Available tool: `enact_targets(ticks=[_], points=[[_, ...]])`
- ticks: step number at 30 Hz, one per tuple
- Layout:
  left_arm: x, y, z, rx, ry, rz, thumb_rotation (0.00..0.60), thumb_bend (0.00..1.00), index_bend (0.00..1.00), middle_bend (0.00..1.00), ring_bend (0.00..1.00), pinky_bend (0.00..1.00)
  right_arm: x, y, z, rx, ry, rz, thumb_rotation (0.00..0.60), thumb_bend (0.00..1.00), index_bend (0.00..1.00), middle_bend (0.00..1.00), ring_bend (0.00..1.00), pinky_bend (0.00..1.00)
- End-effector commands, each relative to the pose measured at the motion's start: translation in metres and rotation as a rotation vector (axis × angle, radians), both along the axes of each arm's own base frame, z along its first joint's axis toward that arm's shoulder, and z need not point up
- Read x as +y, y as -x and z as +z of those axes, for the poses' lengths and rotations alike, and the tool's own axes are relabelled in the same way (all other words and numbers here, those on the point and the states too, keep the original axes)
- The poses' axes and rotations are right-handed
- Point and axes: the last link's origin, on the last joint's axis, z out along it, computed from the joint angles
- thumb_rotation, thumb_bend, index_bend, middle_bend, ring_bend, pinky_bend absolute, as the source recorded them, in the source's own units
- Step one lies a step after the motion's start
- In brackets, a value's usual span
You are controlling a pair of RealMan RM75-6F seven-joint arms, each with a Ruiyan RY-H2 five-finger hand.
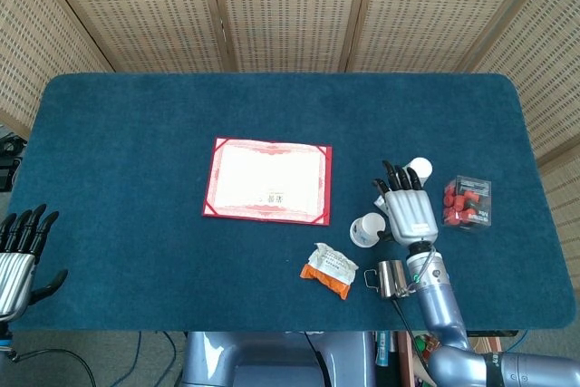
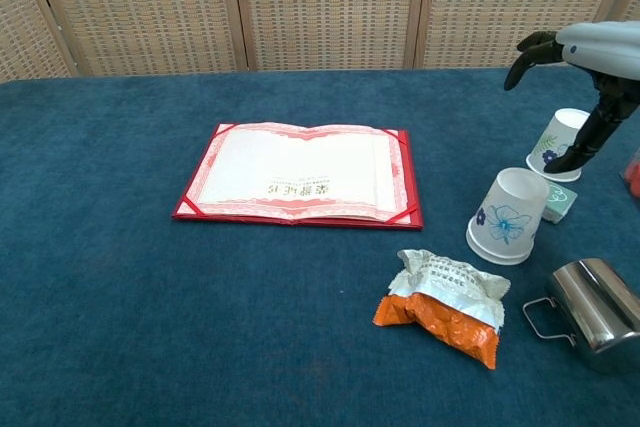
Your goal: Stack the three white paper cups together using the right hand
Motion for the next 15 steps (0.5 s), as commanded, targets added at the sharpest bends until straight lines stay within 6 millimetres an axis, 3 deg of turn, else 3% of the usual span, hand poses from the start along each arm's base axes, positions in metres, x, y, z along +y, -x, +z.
enact_targets(ticks=[1, 9, 15], points=[[0.0, 0.0, 0.0, 0.0, -0.002, -0.002, 0.6, 0.26, 0.0, 0.0, 0.0, 0.0, -0.005, -0.002, 0.004, 0.016, 0.009, 0.011, 0.6, 0.11, 0.25, 0.0, 0.0, 0.0], [0.003, 0.001, -0.003, 0.004, -0.003, 0.0, 0.6, 0.26, 0.0, 0.0, 0.0, 0.0, -0.039, -0.001, 0.009, 0.05, 0.05, 0.037, 0.6, 0.11, 0.25, 0.0, 0.0, 0.0], [0.006, 0.002, -0.006, 0.016, -0.003, 0.003, 0.6, 0.26, 0.0, 0.0, 0.0, 0.0, -0.072, 0.018, 0.009, 0.091, 0.071, -0.003, 0.6, 0.11, 0.27, 0.0, 0.0, 0.0]])
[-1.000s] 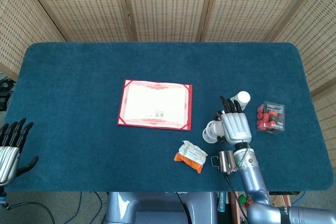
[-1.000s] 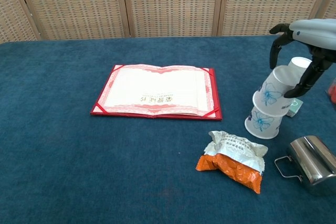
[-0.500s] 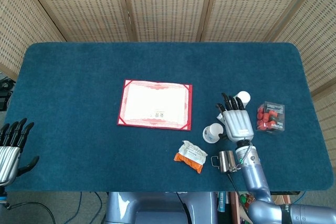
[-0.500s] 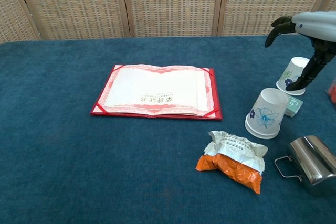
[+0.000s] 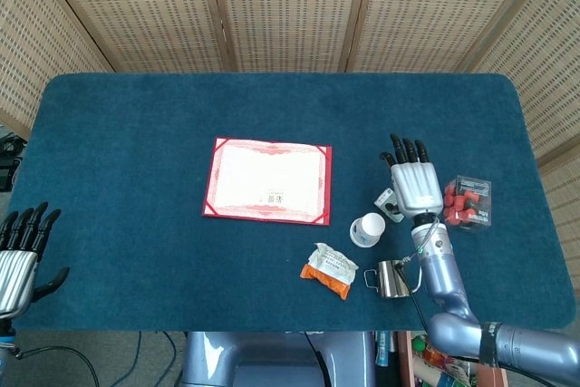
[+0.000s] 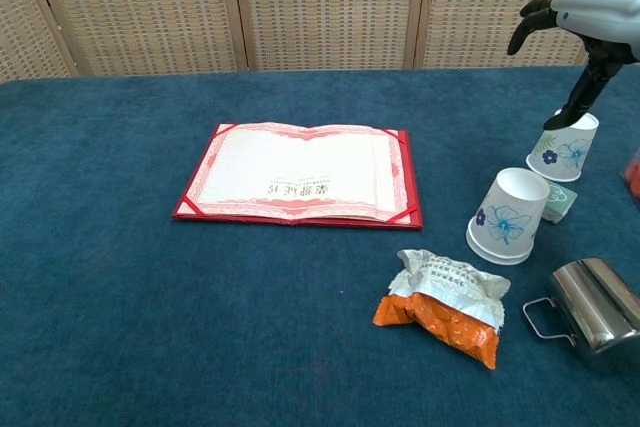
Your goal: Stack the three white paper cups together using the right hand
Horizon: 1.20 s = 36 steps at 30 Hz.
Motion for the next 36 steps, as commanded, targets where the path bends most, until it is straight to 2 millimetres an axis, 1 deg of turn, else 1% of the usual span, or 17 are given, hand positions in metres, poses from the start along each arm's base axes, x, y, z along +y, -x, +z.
enact_targets(ticks=[1, 4, 10, 14, 20, 28, 36], points=[[0.003, 0.003, -0.001, 0.006, 0.001, 0.014, 0.6, 0.26, 0.0, 0.0, 0.0, 0.0, -0.032, 0.018, -0.001, 0.039, 0.009, -0.052, 0.6, 0.11, 0.27, 0.0, 0.0, 0.0], [0.005, 0.005, -0.002, 0.013, -0.005, 0.026, 0.6, 0.26, 0.0, 0.0, 0.0, 0.0, -0.048, 0.03, -0.001, 0.043, 0.011, -0.09, 0.6, 0.11, 0.27, 0.0, 0.0, 0.0], [0.008, 0.006, -0.005, 0.024, -0.003, 0.03, 0.6, 0.26, 0.0, 0.0, 0.0, 0.0, -0.067, 0.051, -0.002, 0.062, 0.009, -0.139, 0.6, 0.11, 0.27, 0.0, 0.0, 0.0], [0.009, 0.005, -0.007, 0.029, -0.004, 0.028, 0.6, 0.26, 0.0, 0.0, 0.0, 0.0, -0.075, 0.061, -0.002, 0.074, 0.013, -0.164, 0.6, 0.11, 0.27, 0.0, 0.0, 0.0], [0.011, 0.007, -0.01, 0.027, 0.009, 0.036, 0.6, 0.26, 0.0, 0.0, 0.0, 0.0, -0.078, 0.068, -0.002, 0.081, 0.018, -0.182, 0.6, 0.11, 0.27, 0.0, 0.0, 0.0], [0.012, 0.006, -0.012, 0.026, 0.019, 0.03, 0.6, 0.26, 0.0, 0.0, 0.0, 0.0, -0.081, 0.076, -0.003, 0.107, 0.015, -0.193, 0.6, 0.11, 0.31, 0.01, 0.0, 0.0], [0.011, 0.005, -0.013, 0.028, 0.026, 0.027, 0.6, 0.26, 0.0, 0.0, 0.0, 0.0, -0.083, 0.093, -0.007, 0.125, 0.003, -0.228, 0.6, 0.11, 0.31, 0.01, 0.0, 0.0]])
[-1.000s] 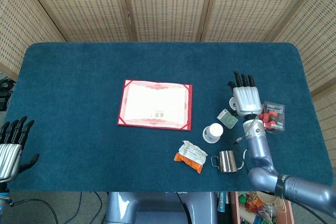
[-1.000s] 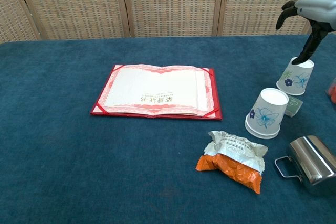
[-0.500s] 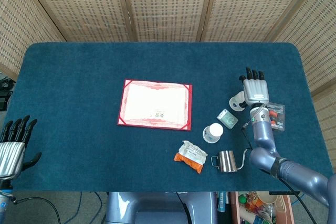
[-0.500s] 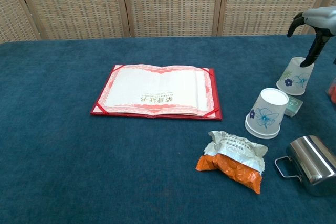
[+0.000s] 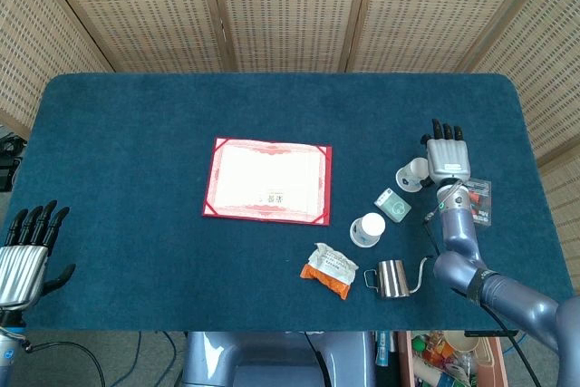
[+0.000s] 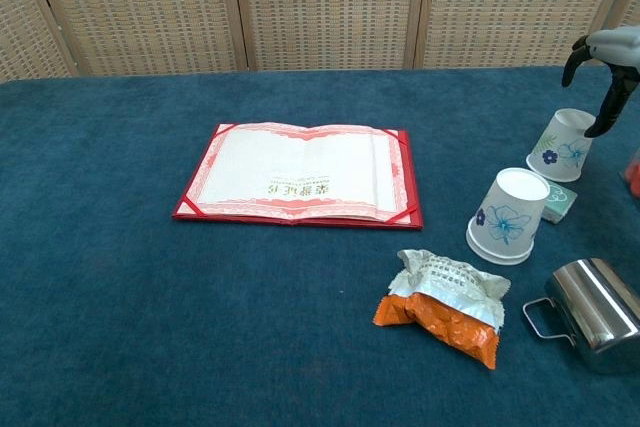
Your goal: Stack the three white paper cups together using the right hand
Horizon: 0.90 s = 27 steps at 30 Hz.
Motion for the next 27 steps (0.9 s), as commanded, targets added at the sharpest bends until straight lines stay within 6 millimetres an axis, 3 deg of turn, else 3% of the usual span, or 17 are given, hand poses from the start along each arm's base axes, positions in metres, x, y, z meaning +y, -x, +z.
enact_targets(ticks=[1, 11, 19, 27], points=[[0.0, 0.0, 0.0, 0.002, 0.002, 0.0, 0.6, 0.26, 0.0, 0.0, 0.0, 0.0, 0.0, 0.005, -0.004, 0.012, -0.013, -0.008, 0.6, 0.11, 0.31, 0.01, 0.0, 0.0], [0.0, -0.001, -0.004, 0.003, 0.014, -0.003, 0.6, 0.26, 0.0, 0.0, 0.0, 0.0, -0.001, 0.011, -0.015, -0.006, -0.028, -0.019, 0.6, 0.11, 0.33, 0.02, 0.0, 0.0], [0.0, -0.001, -0.005, 0.002, 0.022, -0.005, 0.6, 0.26, 0.0, 0.0, 0.0, 0.0, -0.003, 0.015, -0.021, 0.005, -0.032, -0.018, 0.6, 0.11, 0.44, 0.06, 0.0, 0.0], [0.001, -0.002, -0.007, 0.0, 0.03, -0.006, 0.6, 0.26, 0.0, 0.0, 0.0, 0.0, -0.003, 0.012, -0.019, 0.006, -0.026, -0.005, 0.6, 0.11, 0.47, 0.07, 0.0, 0.0]])
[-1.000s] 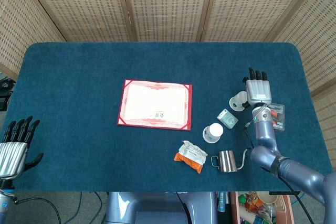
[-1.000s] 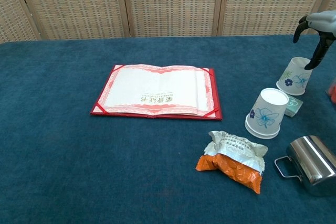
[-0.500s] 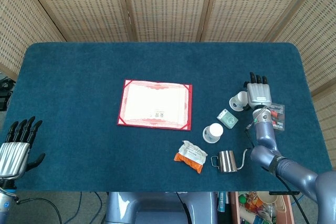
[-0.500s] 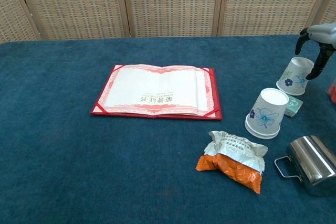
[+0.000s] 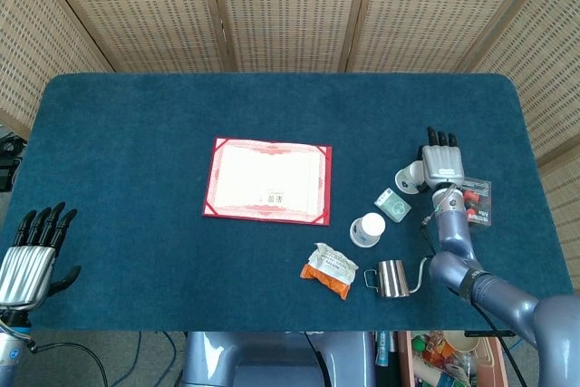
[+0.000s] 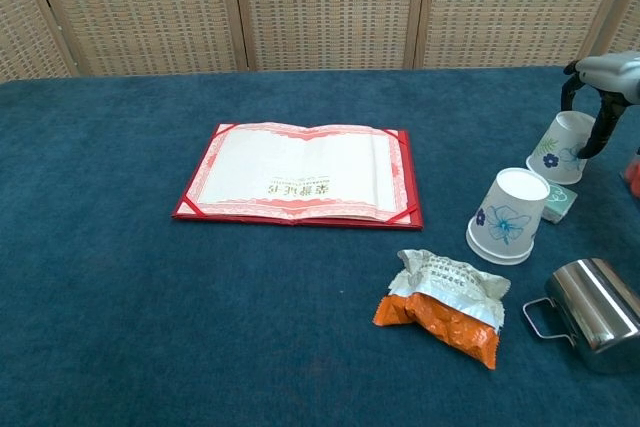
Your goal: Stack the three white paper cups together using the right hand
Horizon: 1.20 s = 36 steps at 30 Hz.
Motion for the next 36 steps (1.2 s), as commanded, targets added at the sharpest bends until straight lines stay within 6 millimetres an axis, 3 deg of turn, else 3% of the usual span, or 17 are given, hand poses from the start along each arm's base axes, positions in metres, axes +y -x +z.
enact_targets(ticks=[1, 9, 15, 19, 25, 31, 36], points=[[0.0, 0.0, 0.0, -0.001, 0.0, 0.0, 0.6, 0.26, 0.0, 0.0, 0.0, 0.0, 0.0, -0.002, 0.002, 0.002, 0.005, 0.006, 0.6, 0.11, 0.47, 0.07, 0.0, 0.0], [0.0, 0.0, 0.001, -0.006, 0.001, -0.002, 0.6, 0.26, 0.0, 0.0, 0.0, 0.0, -0.001, -0.027, 0.022, -0.009, 0.043, 0.071, 0.6, 0.11, 0.47, 0.07, 0.0, 0.0], [-0.001, -0.001, 0.001, -0.004, -0.001, -0.007, 0.6, 0.26, 0.0, 0.0, 0.0, 0.0, 0.015, -0.057, 0.039, -0.048, 0.058, 0.139, 0.6, 0.11, 0.48, 0.07, 0.0, 0.0], [-0.004, -0.003, 0.001, -0.009, 0.005, -0.017, 0.6, 0.26, 0.0, 0.0, 0.0, 0.0, 0.042, -0.081, 0.059, -0.085, 0.073, 0.2, 0.6, 0.11, 0.48, 0.07, 0.0, 0.0], [-0.007, -0.007, -0.001, -0.016, 0.022, -0.038, 0.6, 0.26, 0.0, 0.0, 0.0, 0.0, 0.083, -0.098, 0.084, -0.095, 0.077, 0.239, 0.6, 0.11, 0.48, 0.07, 0.0, 0.0], [-0.01, -0.012, -0.005, -0.025, 0.043, -0.066, 0.6, 0.26, 0.0, 0.0, 0.0, 0.0, 0.12, -0.107, 0.099, -0.129, 0.064, 0.233, 0.6, 0.11, 0.48, 0.07, 0.0, 0.0], [-0.012, -0.014, -0.004, -0.031, 0.043, -0.073, 0.6, 0.26, 0.0, 0.0, 0.0, 0.0, 0.136, -0.103, 0.099, -0.134, 0.045, 0.218, 0.6, 0.11, 0.48, 0.07, 0.0, 0.0]])
